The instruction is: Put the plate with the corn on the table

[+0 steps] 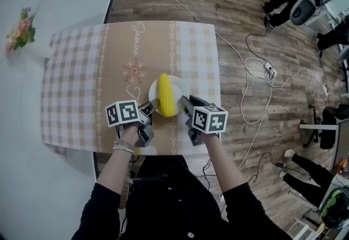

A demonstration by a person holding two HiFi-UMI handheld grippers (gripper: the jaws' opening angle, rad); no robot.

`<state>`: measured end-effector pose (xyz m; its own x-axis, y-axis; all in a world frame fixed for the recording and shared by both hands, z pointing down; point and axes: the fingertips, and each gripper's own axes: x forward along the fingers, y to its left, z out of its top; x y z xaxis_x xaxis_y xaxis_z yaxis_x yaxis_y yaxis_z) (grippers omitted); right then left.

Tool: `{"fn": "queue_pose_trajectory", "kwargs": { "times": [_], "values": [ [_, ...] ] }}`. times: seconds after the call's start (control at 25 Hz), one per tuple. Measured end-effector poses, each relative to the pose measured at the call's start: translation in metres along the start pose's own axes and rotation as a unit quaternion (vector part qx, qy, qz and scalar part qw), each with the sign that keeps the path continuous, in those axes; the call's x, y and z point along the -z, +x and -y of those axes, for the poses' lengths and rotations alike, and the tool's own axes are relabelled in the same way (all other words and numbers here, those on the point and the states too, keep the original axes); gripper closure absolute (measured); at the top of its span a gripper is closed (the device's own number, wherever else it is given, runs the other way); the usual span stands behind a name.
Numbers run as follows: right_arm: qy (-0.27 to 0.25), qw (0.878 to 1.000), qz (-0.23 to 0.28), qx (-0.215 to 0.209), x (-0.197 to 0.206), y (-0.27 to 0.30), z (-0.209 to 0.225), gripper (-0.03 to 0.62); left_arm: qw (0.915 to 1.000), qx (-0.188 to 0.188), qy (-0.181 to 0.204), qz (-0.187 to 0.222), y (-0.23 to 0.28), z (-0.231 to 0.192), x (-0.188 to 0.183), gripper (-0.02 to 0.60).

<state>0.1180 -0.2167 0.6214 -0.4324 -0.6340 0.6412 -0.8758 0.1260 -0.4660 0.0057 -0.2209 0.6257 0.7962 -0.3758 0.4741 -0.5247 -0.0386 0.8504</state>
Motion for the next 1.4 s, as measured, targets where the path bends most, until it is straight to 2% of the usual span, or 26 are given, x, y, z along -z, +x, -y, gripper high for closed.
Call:
{"fn": "queue_pose_trajectory", "kwargs": {
  "times": [0.44, 0.84, 1.12, 1.4],
  "values": [
    [0.009, 0.999, -0.04, 0.029, 0.01, 0.019, 0.015, 0.462, 0.9993, -0.027, 0.011, -0.024, 0.013, -0.018, -0.004, 0.54],
    [0.018, 0.998, -0.05, 0.044, 0.01, 0.021, 0.018, 0.461, 0.9976, -0.051, -0.018, -0.043, 0.017, -0.022, -0.005, 0.535],
    [-0.001, 0.997, -0.055, 0.058, 0.011, 0.022, 0.017, 0.457, 0.9953, -0.072, -0.003, -0.065, 0.013, -0.024, -0.002, 0.525],
    [-0.041, 0.994, -0.068, 0.073, 0.013, 0.022, 0.015, 0.45, 0.9928, -0.081, 0.005, -0.089, 0.006, -0.026, 0.006, 0.522]
  ]
}}
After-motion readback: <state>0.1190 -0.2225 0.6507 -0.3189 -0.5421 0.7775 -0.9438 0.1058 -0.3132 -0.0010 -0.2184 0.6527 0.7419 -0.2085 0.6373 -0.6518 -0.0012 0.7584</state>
